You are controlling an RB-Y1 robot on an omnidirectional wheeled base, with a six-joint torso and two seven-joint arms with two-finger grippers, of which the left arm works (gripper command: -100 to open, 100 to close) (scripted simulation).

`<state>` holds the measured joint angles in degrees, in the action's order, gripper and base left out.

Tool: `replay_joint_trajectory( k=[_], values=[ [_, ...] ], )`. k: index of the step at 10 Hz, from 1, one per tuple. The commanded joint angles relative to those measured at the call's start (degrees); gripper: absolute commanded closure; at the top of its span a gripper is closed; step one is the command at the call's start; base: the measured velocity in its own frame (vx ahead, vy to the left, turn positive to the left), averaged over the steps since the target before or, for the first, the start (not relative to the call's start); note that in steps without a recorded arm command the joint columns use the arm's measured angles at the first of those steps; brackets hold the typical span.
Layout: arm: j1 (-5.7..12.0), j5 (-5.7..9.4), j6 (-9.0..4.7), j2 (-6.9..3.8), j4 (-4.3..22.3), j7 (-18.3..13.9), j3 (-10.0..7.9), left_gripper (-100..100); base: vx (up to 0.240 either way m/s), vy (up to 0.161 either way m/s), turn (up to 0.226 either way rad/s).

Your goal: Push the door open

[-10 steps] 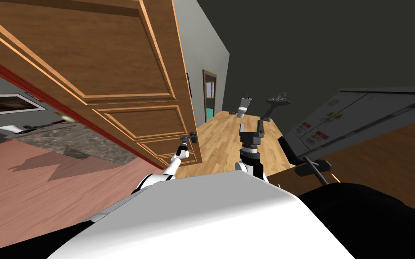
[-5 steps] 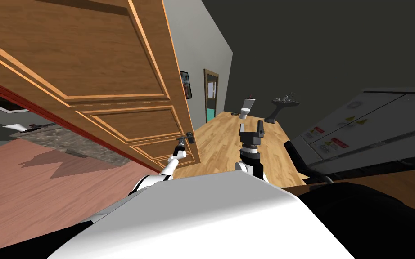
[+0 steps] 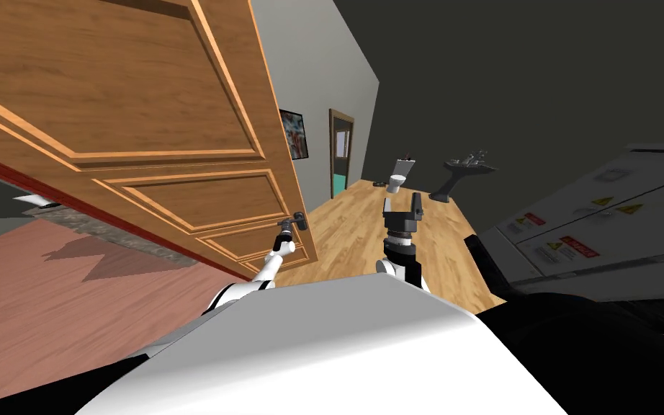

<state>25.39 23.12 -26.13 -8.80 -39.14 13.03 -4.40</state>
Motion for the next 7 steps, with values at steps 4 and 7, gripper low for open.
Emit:
replay_joint_trajectory(
  k=[4,7],
  values=[
    [0.25,0.86,-0.5,-0.92,0.7,0.8,-2.38,100,0.161,-0.114,0.069],
    [0.08,1.11,-0.81,-1.6,1.4,0.8,-3.11,100,0.129,-0.078,0.055]
  ],
)
